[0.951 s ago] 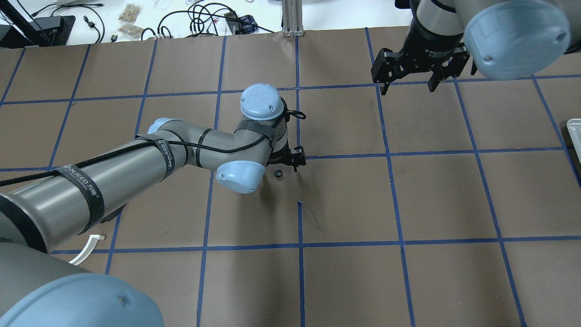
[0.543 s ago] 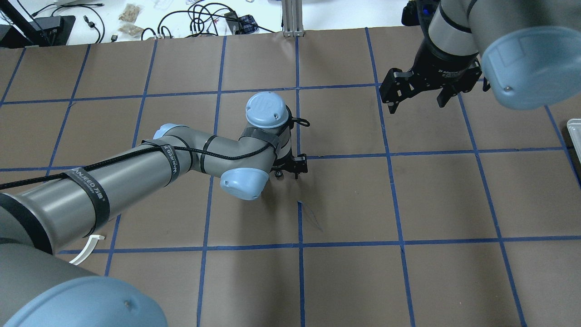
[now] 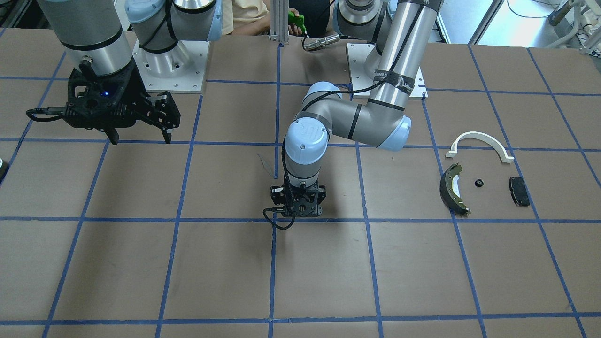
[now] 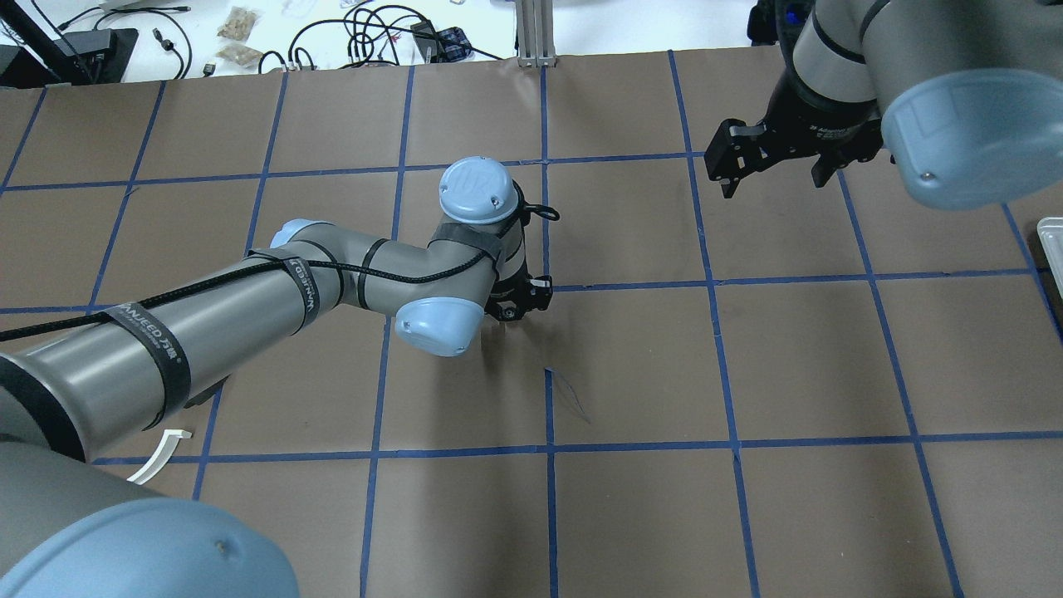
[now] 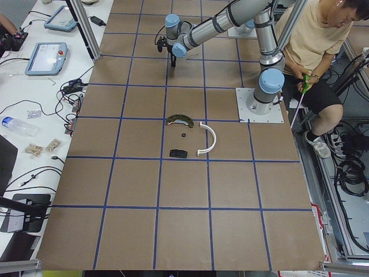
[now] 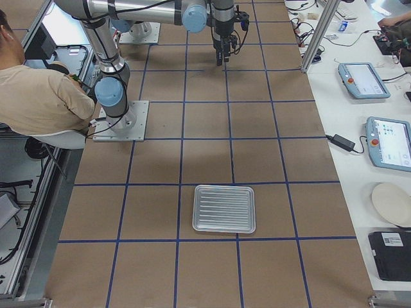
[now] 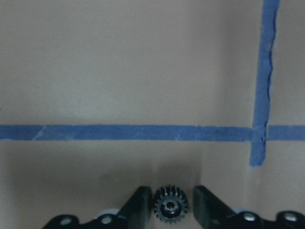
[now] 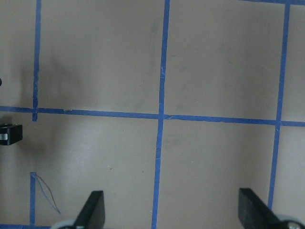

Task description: Place bearing gear from tray to pile

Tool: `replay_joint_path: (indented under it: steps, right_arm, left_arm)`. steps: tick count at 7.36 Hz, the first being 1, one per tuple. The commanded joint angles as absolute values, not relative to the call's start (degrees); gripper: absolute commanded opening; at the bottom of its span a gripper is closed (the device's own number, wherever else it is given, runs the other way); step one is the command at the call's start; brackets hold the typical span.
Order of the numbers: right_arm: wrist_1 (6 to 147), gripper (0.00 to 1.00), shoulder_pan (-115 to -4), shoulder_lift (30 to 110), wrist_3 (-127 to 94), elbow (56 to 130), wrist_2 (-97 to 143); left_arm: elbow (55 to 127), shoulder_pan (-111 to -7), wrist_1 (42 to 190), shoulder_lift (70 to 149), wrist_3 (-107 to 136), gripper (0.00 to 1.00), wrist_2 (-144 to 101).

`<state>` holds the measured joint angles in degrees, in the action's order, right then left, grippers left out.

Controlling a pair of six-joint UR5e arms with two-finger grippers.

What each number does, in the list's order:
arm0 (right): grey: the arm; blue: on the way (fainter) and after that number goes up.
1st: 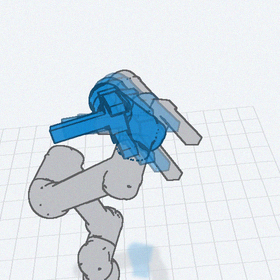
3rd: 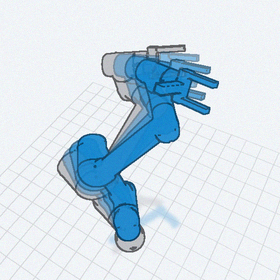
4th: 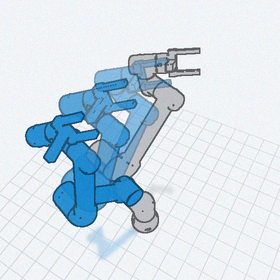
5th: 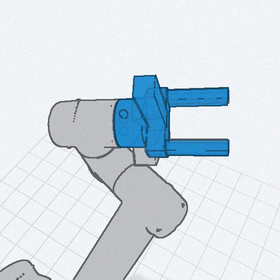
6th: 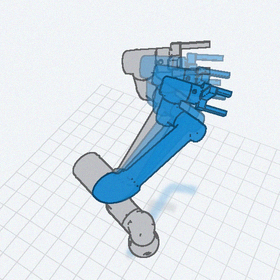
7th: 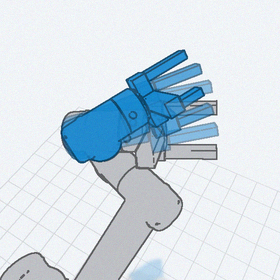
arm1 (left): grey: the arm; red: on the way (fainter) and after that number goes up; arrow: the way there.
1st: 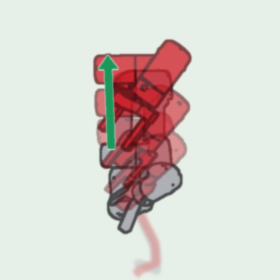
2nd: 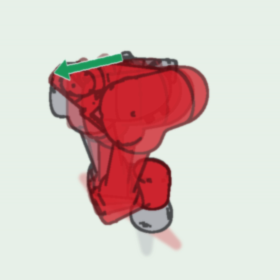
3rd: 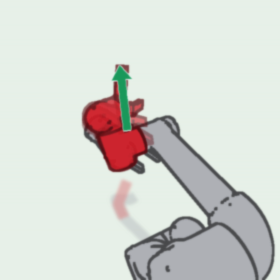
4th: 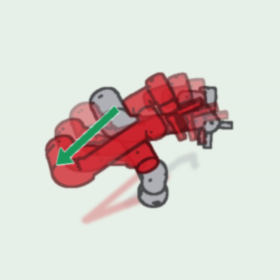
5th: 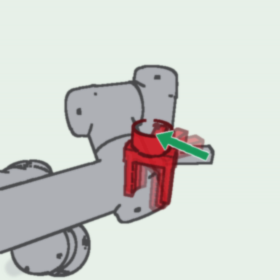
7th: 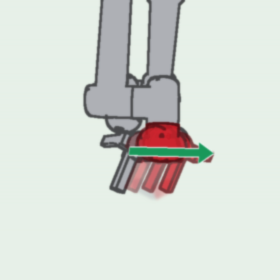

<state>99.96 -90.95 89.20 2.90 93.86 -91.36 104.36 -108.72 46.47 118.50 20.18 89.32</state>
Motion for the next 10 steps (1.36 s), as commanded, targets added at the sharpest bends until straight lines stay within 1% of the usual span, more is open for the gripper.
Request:
replay_joint_path:
  steps: [1, 3, 4, 5, 7, 8, 9, 10]
  right_arm:
    - [96.86, 1.0, -90.88, 87.89, 2.9, 90.88, -90.36]
    - [96.59, 1.0, -90.7, 89.29, 3.6, 90.88, -89.56]
    - [96.85, 1.0, -90.7, 90.34, 3.17, 90.62, -89.56]
    - [94.85, 1.0, -90.7, 90.61, 2.82, 90.88, -90.34]
    - [93.34, 1.0, -90.62, 90.53, 1.59, 90.79, -90.26]
    - [93.34, 1.0, -90.18, 90.53, 0.1, 90.97, -90.26]
    - [93.34, 1.0, -89.39, 90.61, 0.44, 90.88, -90.35]
    - [93.34, 1.0, -89.21, 90.7, 0.18, 90.97, -90.26]
  left_arm:
    - [101.01, -104.19, 52.15, 116.91, 18.12, 0.0, 87.12]
    - [95.65, -96.02, 69.43, 113.13, 7.88, 0.0, 86.39]
    - [95.71, -92.15, 73.7, 111.2, 3.47, 0.0, 91.44]
    - [96.67, -87.5, 74.87, 109.88, -3.45, 0.0, 94.1]
    - [102.01, -75.82, 73.92, 108.11, -25.4, 0.0, 97.98]
    - [103.35, -69.15, 71.57, 108.45, -31.4, 0.0, 97.91]
    - [104.23, -63.17, 66.06, 109.76, -37.9, 0.0, 97.91]
    - [105.37, -59.63, 62.7, 110.65, -39.97, 0.0, 97.65]
